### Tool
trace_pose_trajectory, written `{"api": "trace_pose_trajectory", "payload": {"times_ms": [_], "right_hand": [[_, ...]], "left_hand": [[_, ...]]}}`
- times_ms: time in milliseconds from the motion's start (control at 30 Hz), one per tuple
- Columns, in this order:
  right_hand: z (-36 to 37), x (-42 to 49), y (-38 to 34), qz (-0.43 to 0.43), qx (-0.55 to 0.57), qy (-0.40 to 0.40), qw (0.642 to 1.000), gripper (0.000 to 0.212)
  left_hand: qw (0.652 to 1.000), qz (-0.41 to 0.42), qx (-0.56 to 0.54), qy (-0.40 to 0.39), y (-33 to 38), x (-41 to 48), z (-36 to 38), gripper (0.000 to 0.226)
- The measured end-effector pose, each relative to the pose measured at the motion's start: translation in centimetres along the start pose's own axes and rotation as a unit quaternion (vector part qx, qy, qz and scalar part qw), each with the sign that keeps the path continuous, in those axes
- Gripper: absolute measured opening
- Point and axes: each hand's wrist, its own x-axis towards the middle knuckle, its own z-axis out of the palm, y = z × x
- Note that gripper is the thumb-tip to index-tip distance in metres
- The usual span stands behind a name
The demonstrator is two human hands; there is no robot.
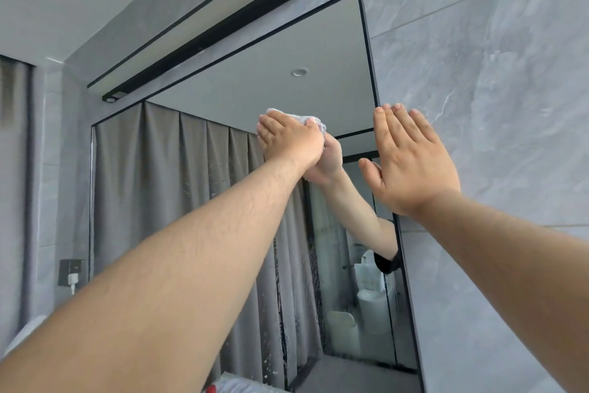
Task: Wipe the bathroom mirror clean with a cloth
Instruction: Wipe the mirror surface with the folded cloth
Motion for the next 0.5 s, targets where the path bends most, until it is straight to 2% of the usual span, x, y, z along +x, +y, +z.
{"api": "trace_pose_trajectory", "payload": {"times_ms": [100,267,500], "right_hand": [[-0.1,-0.1,0.0,0.000,0.006,-0.002,1.000,0.078],[0.1,-1.9,-0.2,-0.004,0.009,-0.006,1.000,0.072],[0.4,-6.1,-0.8,-0.015,0.010,-0.024,1.000,0.070]], "left_hand": [[0.999,0.032,0.020,0.016,-0.6,-0.9,0.4,0.078],[0.993,0.086,0.078,0.000,-5.0,-5.8,2.4,0.078],[0.993,0.068,0.084,-0.038,-10.7,-13.8,4.9,0.079]]}}
